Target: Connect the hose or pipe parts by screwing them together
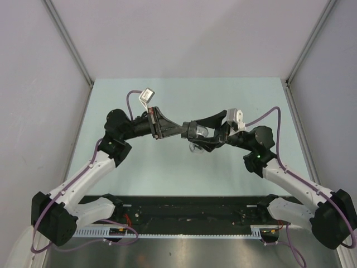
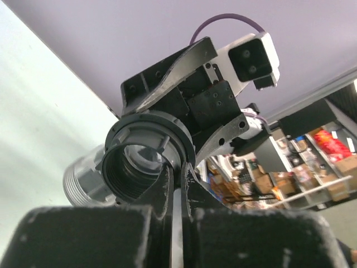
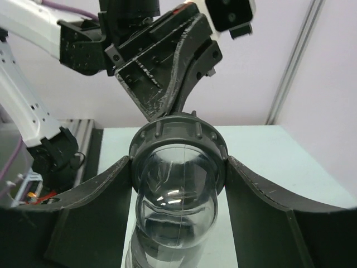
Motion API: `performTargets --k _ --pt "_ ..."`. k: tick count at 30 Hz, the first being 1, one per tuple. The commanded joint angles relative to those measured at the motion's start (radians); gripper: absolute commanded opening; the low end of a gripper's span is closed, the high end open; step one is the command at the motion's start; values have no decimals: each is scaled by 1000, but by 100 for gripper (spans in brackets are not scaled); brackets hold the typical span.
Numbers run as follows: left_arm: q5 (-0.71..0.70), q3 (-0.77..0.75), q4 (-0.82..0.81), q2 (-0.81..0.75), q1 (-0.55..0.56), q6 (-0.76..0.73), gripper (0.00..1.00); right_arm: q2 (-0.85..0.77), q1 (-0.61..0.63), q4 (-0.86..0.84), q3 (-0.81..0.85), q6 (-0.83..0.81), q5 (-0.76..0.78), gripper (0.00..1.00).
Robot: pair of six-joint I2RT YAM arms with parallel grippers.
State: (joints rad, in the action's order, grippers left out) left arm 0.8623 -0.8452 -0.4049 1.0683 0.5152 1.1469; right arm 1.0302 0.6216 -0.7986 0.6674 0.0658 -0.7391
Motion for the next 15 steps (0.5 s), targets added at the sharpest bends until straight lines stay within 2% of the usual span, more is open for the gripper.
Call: performTargets --k 1,5,8,11,12,15 --pt "50 24 -23 24 3 -243 0 57 -31 -238 15 280 72 0" --pt "6 54 -31 13 5 -413 0 102 -97 -290 26 497 61 0" --pt "-41 81 -32 -13 14 -574 0 119 -129 -309 35 568 40 0" --pt "-72 110 -34 -43 41 -778 1 137 -157 -310 43 663 21 0" --pt "-97 119 -32 -51 51 -900 0 145 -161 -313 44 708 15 0" --pt "-156 147 -34 -56 81 -1091 0 177 -166 -321 60 779 -19 0"
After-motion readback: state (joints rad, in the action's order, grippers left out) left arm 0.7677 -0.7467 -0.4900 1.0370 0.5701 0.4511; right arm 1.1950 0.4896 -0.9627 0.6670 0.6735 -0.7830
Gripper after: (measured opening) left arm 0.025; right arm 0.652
